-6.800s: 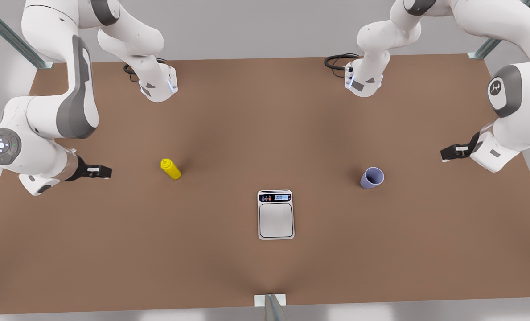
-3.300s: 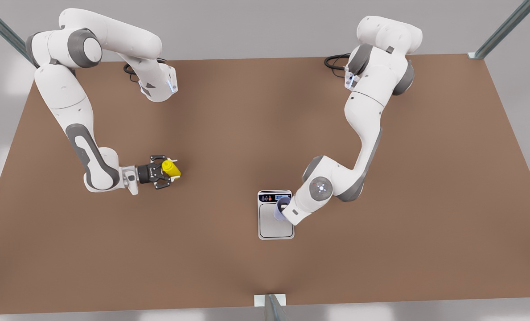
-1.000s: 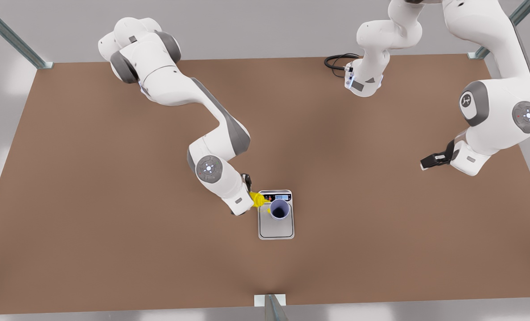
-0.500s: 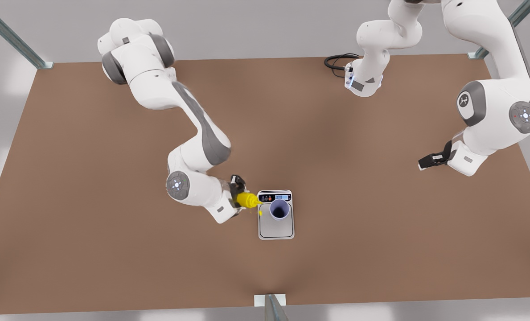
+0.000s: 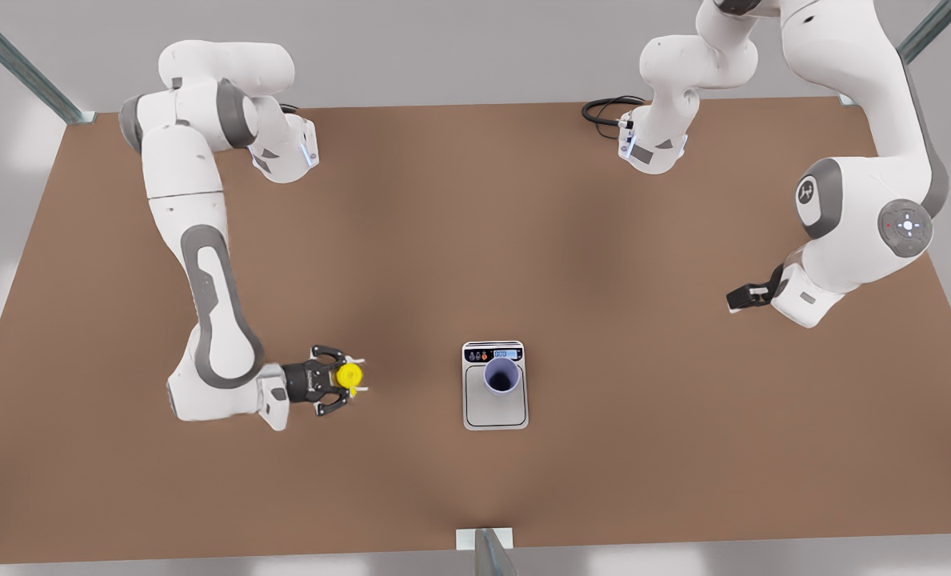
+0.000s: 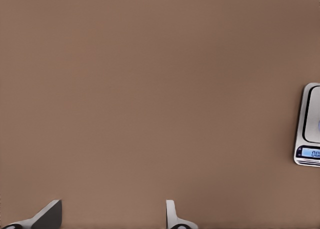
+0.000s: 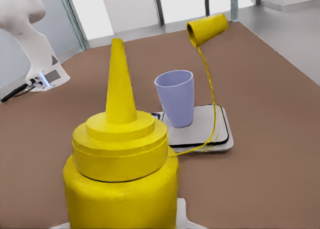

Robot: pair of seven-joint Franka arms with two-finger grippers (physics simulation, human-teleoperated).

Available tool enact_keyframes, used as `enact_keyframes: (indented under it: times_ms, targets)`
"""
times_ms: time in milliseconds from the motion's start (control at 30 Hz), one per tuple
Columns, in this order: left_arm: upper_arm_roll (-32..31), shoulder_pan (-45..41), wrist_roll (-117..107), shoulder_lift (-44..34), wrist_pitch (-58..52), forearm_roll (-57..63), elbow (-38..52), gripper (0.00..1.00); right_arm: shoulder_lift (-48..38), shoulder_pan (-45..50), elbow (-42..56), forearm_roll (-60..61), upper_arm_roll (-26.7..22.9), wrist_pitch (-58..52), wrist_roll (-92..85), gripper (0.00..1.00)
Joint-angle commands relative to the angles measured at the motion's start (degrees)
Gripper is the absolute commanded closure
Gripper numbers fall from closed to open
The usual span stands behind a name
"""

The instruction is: Move cup to the weight, pick up sauce bottle, pour sauce

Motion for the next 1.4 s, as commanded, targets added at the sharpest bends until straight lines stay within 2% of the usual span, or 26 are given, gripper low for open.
enact_keyframes:
  times_ms: [0, 333, 1367]
  targets:
    - [0.00, -0.01, 0.01, 0.04, 0.00, 0.23, 0.00, 0.00, -0.23, -0.34, -0.97, 0.60, 0.02, -0.08, -1.71, 0.53]
    - [0.00, -0.10, -0.52, 0.04, -0.61, 0.14, 0.00, 0.00, -0.59, -6.23, -5.01, 5.34, 0.02, -1.48, -17.10, 0.53]
    - [0.09, -0.71, -0.70, 0.92, -1.93, 0.32, 0.00, 0.00, 6.18, -6.32, -5.72, 11.32, 0.02, -3.33, -22.72, 0.52]
